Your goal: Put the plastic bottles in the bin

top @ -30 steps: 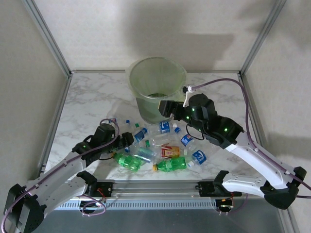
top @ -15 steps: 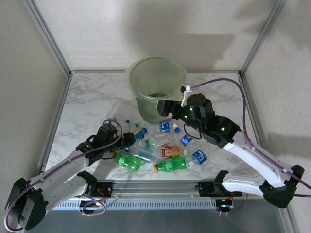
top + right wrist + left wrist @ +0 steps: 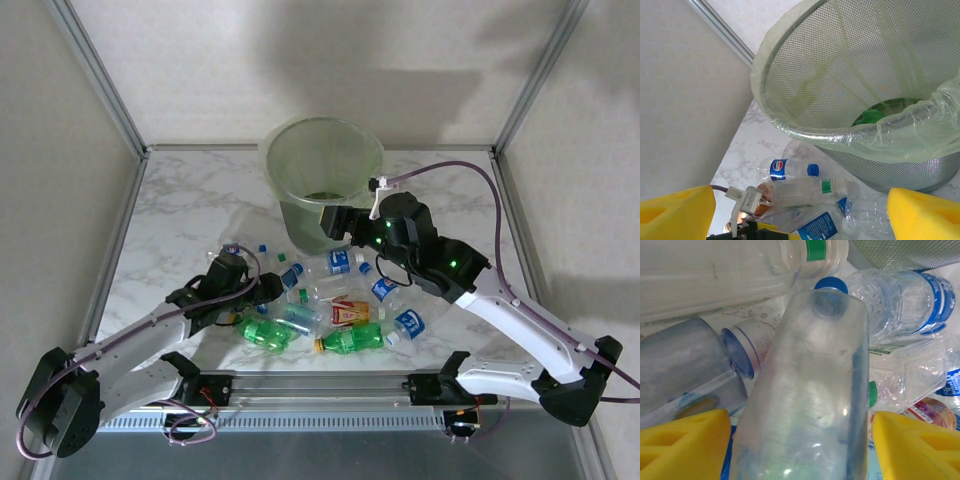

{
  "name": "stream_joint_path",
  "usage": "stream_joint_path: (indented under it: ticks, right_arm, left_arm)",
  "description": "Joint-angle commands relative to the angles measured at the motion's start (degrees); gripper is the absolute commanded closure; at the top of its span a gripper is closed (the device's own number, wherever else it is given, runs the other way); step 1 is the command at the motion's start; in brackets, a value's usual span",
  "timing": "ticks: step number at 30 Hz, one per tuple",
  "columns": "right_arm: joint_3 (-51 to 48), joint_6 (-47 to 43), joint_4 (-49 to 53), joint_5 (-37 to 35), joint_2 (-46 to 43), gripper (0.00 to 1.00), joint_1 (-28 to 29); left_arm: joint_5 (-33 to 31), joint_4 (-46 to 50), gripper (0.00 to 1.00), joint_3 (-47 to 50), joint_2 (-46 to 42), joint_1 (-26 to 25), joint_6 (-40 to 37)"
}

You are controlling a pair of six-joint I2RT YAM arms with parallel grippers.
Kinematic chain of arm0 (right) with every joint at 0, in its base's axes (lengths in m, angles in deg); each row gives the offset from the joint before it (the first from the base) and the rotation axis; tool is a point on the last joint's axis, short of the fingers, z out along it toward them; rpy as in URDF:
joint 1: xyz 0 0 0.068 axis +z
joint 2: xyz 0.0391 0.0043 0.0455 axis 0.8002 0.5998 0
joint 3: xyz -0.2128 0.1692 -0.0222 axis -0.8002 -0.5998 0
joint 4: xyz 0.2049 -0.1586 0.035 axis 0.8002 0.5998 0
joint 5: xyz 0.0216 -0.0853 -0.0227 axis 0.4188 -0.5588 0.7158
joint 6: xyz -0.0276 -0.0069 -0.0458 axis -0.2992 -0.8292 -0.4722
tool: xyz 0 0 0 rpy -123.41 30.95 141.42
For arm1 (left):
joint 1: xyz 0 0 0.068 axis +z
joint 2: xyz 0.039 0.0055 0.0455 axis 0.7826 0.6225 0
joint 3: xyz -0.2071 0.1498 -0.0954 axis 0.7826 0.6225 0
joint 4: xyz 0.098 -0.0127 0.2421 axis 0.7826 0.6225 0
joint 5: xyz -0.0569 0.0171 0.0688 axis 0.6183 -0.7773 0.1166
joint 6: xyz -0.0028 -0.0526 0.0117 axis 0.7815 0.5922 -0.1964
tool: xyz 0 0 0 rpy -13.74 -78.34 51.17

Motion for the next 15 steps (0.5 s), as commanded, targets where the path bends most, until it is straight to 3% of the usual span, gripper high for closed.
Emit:
stream_joint_path:
  ticks: [1, 15]
  right_arm:
    - [-0.68, 0.60, -1.82, -0.60, 0.13, 0.11, 0.52]
    - [-0.63, 0.79, -1.30, -1.70, -0.52, 0.11, 0.48]
  left_arm:
    - [0.08, 0.43, 0.28, -1.93, 1.02, -0.81, -1.25]
    - [-0.62, 3.33, 0.41, -3.33, -1.59, -0.90, -1.71]
